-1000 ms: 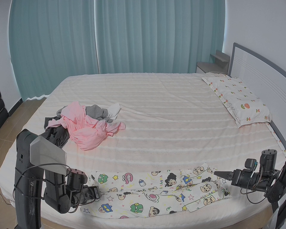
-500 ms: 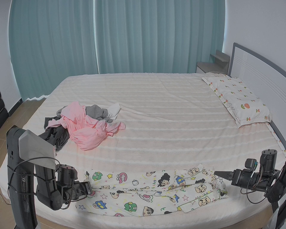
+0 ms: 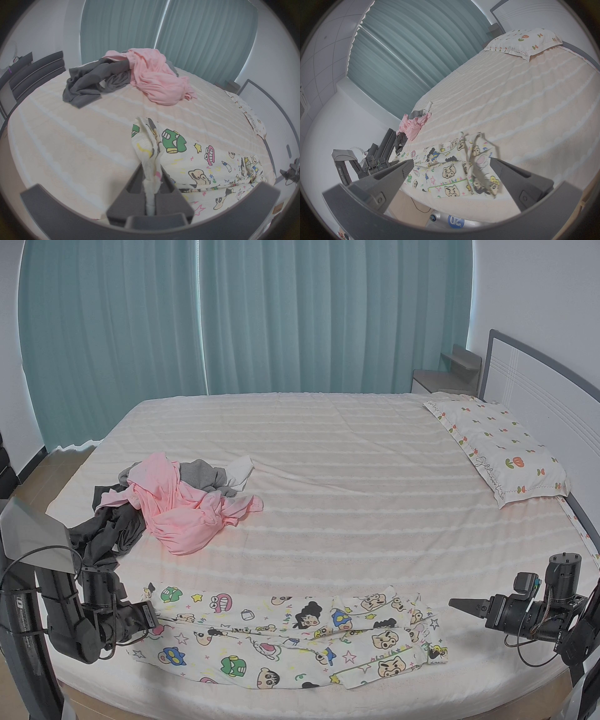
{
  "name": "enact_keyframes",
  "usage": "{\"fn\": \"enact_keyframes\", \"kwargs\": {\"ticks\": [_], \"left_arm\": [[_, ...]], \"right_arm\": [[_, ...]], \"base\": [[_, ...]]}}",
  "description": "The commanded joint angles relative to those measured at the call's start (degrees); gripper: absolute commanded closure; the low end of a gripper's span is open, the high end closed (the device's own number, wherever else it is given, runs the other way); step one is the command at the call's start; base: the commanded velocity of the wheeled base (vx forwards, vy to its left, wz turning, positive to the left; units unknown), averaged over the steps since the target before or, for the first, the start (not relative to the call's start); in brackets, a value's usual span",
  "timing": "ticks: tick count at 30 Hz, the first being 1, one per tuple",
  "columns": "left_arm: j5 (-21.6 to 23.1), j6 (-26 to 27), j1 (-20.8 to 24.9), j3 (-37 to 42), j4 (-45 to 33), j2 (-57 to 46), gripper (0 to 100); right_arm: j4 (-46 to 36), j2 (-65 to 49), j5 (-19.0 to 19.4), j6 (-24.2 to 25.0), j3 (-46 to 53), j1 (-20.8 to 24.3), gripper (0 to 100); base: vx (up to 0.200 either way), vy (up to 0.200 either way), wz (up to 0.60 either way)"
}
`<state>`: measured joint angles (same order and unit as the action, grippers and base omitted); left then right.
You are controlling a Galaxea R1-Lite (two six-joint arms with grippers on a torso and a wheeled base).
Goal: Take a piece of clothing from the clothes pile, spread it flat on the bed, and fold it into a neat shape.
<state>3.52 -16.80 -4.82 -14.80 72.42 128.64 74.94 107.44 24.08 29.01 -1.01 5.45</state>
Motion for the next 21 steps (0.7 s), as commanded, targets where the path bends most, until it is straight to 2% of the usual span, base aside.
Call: {"fn": "enact_keyframes", "kwargs": {"ticks": [1,4,8,11,12,13,16,17,18,21], "left_arm": [[4.12,1.15,-9.25,-2.25,-5.45,-6.99,100],[6.06,2.38,-13.73,-3.66,-8.44,-9.37,100],[10.01,3.09,-20.76,-8.32,-17.76,-14.55,100],[11.95,3.09,-23.13,-10.78,-22.77,-16.57,100],[13.44,3.09,-25.42,-13.24,-27.78,-18.42,100],[13.44,3.09,-25.42,-13.24,-27.78,-18.42,100],[13.88,4.41,-30.25,-19.04,-35.69,-20.97,100],[13.88,4.41,-30.25,-19.04,-35.69,-20.97,100],[13.97,5.99,-32.63,-21.76,-39.47,-21.41,100],[14.06,7.48,-35.00,-24.05,-42.81,-21.94,100]], "right_arm": [[0.04,0.05,0.01,0.08,1.01,0.00,0],[0.04,0.14,0.01,-0.01,1.01,0.00,0],[0.04,0.14,0.01,0.08,1.01,0.00,0],[0.04,0.23,0.01,0.08,1.01,0.00,0],[0.04,0.32,0.01,0.08,1.01,0.00,0],[0.04,0.32,0.01,0.08,1.01,0.00,0],[0.04,0.49,0.01,0.08,1.01,0.00,0],[0.04,0.49,0.01,0.08,1.01,0.00,0],[0.04,0.58,0.01,0.08,1.01,0.00,0],[0.04,0.58,0.01,0.08,1.01,0.00,0]], "base": [[0.000,0.000,0.00],[0.000,0.000,0.00],[0.000,0.000,0.00],[0.000,0.000,0.00],[0.000,0.000,0.00],[0.000,0.000,0.00],[0.000,0.000,0.00],[0.000,0.000,0.00],[0.000,0.000,0.00],[0.000,0.000,0.00]]}}
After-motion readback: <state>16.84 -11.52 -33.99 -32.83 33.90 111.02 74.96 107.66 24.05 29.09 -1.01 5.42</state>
